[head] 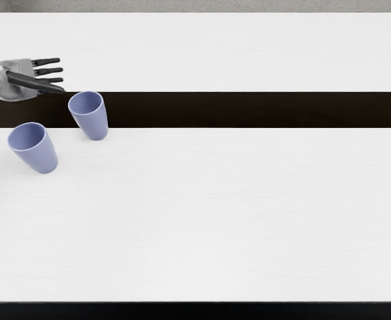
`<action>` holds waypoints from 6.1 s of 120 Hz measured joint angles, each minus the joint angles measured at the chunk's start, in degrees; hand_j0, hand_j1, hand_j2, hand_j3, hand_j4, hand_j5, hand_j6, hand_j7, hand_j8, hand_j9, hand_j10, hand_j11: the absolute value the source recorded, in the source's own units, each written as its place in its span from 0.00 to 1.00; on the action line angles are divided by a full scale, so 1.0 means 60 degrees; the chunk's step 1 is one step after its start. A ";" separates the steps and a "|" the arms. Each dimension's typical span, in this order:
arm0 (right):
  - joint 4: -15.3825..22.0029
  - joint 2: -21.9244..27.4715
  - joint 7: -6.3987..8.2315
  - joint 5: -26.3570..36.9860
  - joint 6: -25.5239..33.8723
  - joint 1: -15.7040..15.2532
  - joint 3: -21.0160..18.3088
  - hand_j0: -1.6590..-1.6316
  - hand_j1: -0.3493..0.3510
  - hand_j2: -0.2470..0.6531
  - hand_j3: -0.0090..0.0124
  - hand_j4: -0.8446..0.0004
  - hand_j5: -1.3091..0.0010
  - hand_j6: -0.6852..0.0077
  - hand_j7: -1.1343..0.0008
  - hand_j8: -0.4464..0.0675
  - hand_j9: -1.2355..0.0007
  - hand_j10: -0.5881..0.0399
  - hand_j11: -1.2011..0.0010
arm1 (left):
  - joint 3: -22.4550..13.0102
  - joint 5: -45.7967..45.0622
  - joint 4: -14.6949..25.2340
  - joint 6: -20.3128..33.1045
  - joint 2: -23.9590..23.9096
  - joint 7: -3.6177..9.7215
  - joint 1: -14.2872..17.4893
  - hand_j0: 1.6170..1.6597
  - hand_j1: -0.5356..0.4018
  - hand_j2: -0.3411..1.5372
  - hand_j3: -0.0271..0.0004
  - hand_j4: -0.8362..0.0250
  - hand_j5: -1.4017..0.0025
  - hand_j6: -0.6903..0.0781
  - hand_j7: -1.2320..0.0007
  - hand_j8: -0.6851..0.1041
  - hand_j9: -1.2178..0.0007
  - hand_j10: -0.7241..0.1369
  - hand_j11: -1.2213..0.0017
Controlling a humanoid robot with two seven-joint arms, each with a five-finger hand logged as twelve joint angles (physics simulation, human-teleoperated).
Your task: Pick up cup and place in cup with left hand
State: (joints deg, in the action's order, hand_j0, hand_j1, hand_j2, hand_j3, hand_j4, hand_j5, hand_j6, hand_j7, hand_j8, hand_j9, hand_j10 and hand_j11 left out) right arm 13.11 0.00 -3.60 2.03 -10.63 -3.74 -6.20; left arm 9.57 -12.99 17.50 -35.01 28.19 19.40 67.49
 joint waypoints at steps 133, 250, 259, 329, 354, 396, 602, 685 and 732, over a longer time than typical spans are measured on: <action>-0.0003 0.0000 0.0000 -0.0001 0.0000 0.0023 0.0052 0.04 0.03 0.27 0.42 0.98 0.98 0.97 0.98 0.84 0.98 0.91 0.98 | -0.2561 0.5176 0.4288 0.3170 0.0473 0.0064 0.1862 0.96 0.94 0.18 0.99 0.97 1.00 0.89 1.00 0.86 1.00 0.84 1.00; -0.0002 0.0000 0.0000 -0.0001 0.0000 0.0023 0.0052 0.04 0.03 0.27 0.42 0.98 0.98 0.97 0.98 0.84 0.98 0.91 0.98 | -0.4966 0.6685 0.5510 0.6335 -0.0863 0.0019 0.2669 0.96 0.75 0.20 0.99 0.79 0.86 0.70 0.84 0.68 0.84 0.67 0.84; -0.0003 0.0000 0.0000 -0.0001 0.0000 0.0023 0.0052 0.04 0.03 0.27 0.42 0.98 0.98 0.97 0.98 0.84 0.98 0.91 0.98 | -0.4973 0.6702 0.5508 0.6462 -0.0861 0.0019 0.2640 0.96 0.71 0.20 0.99 0.76 0.83 0.66 0.81 0.63 0.81 0.63 0.81; -0.0003 0.0000 0.0000 -0.0001 0.0000 0.0023 0.0052 0.04 0.03 0.27 0.42 0.98 0.98 0.97 0.98 0.84 0.98 0.91 0.98 | -0.4977 0.6844 0.5520 0.6473 -0.0847 0.0043 0.2557 0.95 0.47 0.23 0.99 0.52 0.65 0.40 0.60 0.42 0.59 0.40 0.59; -0.0003 0.0000 0.0000 -0.0001 0.0000 0.0023 0.0052 0.04 0.03 0.27 0.42 0.98 0.98 0.97 0.98 0.84 0.98 0.91 0.98 | -0.4980 0.6818 0.5946 0.6437 -0.0703 0.0068 0.2724 0.94 0.46 0.22 0.99 0.50 0.61 0.44 0.56 0.46 0.56 0.37 0.56; -0.0003 0.0000 0.0000 -0.0001 0.0000 0.0023 0.0053 0.04 0.03 0.27 0.42 0.98 0.98 0.97 0.98 0.84 0.98 0.91 0.98 | -0.4894 0.6802 0.6694 0.6430 -0.0285 0.0099 0.3180 0.92 0.44 0.23 0.99 0.48 0.58 0.49 0.52 0.50 0.53 0.36 0.53; -0.0002 0.0000 0.0000 -0.0001 0.0000 0.0023 0.0052 0.04 0.03 0.27 0.42 0.98 0.98 0.97 0.98 0.84 0.98 0.91 0.98 | -0.5535 0.6774 1.1327 0.5440 0.4145 0.0283 0.6057 0.92 0.44 0.22 0.99 0.47 0.58 0.48 0.54 0.50 0.52 0.37 0.53; -0.0002 0.0000 0.0000 -0.0001 0.0000 0.0023 0.0052 0.04 0.03 0.27 0.42 0.98 0.98 0.97 0.98 0.84 0.98 0.91 0.98 | -0.5536 0.6825 1.1750 0.5088 0.5585 0.0281 0.6109 0.92 0.44 0.23 0.99 0.47 0.58 0.48 0.53 0.50 0.52 0.37 0.52; -0.0002 0.0000 0.0000 -0.0001 0.0000 0.0023 0.0052 0.04 0.03 0.27 0.42 0.98 0.98 0.97 0.98 0.84 0.98 0.91 0.98 | -0.5569 0.7132 1.1691 0.5091 0.5965 0.0282 0.5918 0.92 0.43 0.23 0.99 0.47 0.58 0.49 0.53 0.52 0.52 0.38 0.52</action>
State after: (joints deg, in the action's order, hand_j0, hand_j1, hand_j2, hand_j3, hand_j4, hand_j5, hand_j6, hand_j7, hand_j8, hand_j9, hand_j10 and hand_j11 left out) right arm 13.10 0.00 -3.60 2.02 -10.63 -3.60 -5.89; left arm -23.84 29.80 87.65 -4.47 63.99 21.09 103.00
